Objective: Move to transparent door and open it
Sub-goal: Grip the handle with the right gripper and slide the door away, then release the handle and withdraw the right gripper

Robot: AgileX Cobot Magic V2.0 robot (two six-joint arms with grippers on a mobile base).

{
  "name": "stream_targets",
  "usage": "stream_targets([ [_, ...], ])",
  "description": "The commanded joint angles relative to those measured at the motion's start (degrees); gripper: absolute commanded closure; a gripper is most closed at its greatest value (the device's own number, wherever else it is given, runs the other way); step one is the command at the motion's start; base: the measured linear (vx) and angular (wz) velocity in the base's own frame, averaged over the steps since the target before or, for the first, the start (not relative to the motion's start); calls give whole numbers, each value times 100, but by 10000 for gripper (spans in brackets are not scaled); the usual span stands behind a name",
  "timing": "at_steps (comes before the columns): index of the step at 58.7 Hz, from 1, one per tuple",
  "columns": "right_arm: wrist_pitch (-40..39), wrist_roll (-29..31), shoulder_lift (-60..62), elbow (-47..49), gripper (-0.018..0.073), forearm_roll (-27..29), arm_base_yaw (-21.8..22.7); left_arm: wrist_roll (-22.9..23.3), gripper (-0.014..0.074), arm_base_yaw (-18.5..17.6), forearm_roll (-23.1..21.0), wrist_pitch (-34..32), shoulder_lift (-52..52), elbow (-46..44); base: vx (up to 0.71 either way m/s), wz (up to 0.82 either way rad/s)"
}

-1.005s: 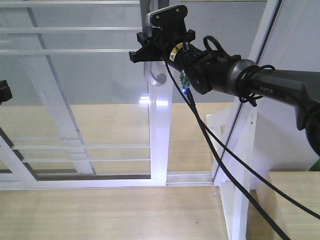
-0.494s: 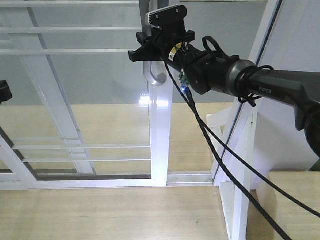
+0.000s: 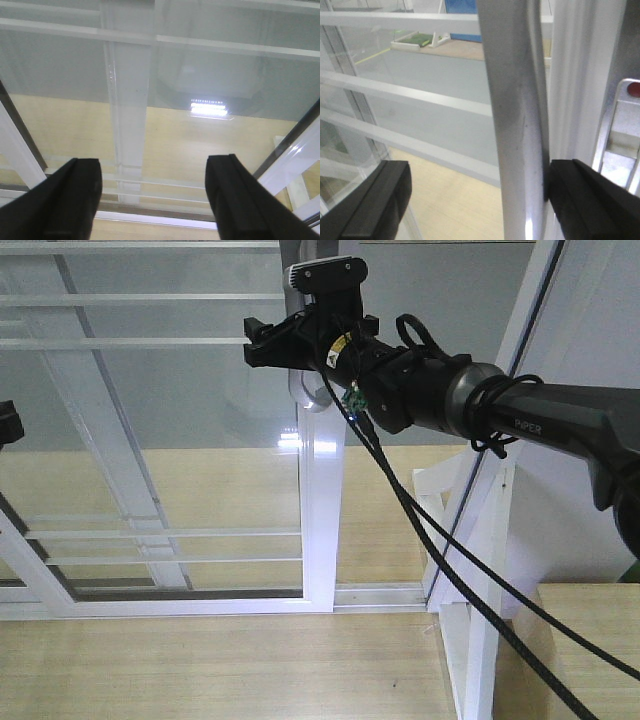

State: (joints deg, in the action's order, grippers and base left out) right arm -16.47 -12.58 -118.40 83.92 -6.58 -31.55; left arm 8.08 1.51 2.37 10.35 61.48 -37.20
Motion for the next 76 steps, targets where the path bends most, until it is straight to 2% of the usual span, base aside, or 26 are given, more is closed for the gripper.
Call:
stream_targets([
  [1, -107, 250, 614, 158, -74, -10, -5, 34, 37, 11, -22, -370, -79, -205, 0, 0],
  [14, 2348, 714, 1560, 139, -55, -157, 2, -63, 37, 6, -22, -370, -79, -205, 0, 0],
  [25, 3543, 942, 2060, 117, -38, -185, 134, -134, 37, -238, -22, -418, -79, -205, 0, 0],
  [35, 3252, 935, 2770, -780, -32, 94, 511, -134, 37, -510, -22, -458, -79, -205, 0, 0],
  [46, 3170, 982, 4103, -2263, -32, 96, 1268, -126, 37, -630, -192, -497, -79, -207, 0, 0],
  [59, 3863, 982, 5757, -3308, -32, 112, 2110, -148, 37, -693, -237, -588, -79, -207, 0, 0],
  [70, 4307, 979, 6765, -3741, -32, 89, 2376, -177, 37, -1087, -237, -1113, 76, -287, 0, 0],
  [76, 4375, 979, 7102, -3860, -32, 74, 2376, -177, 37, -1288, -237, -1127, 416, -634, 0, 0],
])
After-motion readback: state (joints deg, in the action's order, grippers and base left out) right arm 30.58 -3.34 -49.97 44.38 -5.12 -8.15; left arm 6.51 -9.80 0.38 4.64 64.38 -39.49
